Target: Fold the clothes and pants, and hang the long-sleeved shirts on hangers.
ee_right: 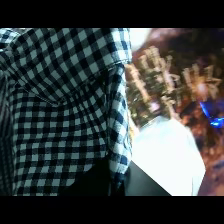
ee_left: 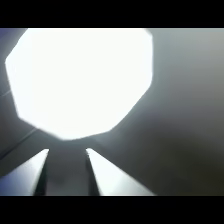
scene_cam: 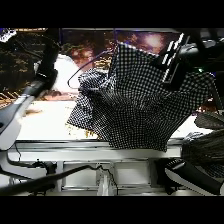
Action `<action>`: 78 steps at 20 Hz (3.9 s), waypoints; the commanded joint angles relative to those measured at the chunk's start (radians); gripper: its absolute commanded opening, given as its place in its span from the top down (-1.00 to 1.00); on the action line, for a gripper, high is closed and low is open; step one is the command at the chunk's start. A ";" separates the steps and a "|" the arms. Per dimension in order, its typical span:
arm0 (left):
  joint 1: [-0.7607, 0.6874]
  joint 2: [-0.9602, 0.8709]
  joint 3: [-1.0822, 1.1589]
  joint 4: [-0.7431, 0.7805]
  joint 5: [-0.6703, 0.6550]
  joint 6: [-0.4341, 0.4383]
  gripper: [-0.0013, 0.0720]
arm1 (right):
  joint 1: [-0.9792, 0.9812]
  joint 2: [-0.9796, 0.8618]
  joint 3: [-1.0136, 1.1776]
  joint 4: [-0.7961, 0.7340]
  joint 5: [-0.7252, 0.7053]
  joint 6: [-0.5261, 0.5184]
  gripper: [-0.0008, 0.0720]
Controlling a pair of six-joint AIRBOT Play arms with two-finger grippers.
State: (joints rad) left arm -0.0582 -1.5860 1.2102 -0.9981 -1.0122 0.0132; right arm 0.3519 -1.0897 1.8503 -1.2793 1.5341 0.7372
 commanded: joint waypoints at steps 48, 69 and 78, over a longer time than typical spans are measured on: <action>0.110 0.024 -0.298 0.141 -0.294 -0.008 0.94 | 0.003 -0.002 0.000 -0.078 0.010 0.259 0.92; 0.257 0.270 -0.194 0.425 -0.334 -0.130 0.94 | 0.003 -0.007 0.001 -0.396 -0.110 0.328 0.92; 0.206 0.435 -0.059 0.272 0.034 -0.084 0.94 | 0.035 -0.033 0.000 -0.351 -0.058 0.315 0.92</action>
State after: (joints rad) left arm 0.1589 -1.1713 1.1027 -0.7082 -1.0924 -0.0849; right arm 0.3683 -1.1191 1.8503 -1.6348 1.4582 1.0622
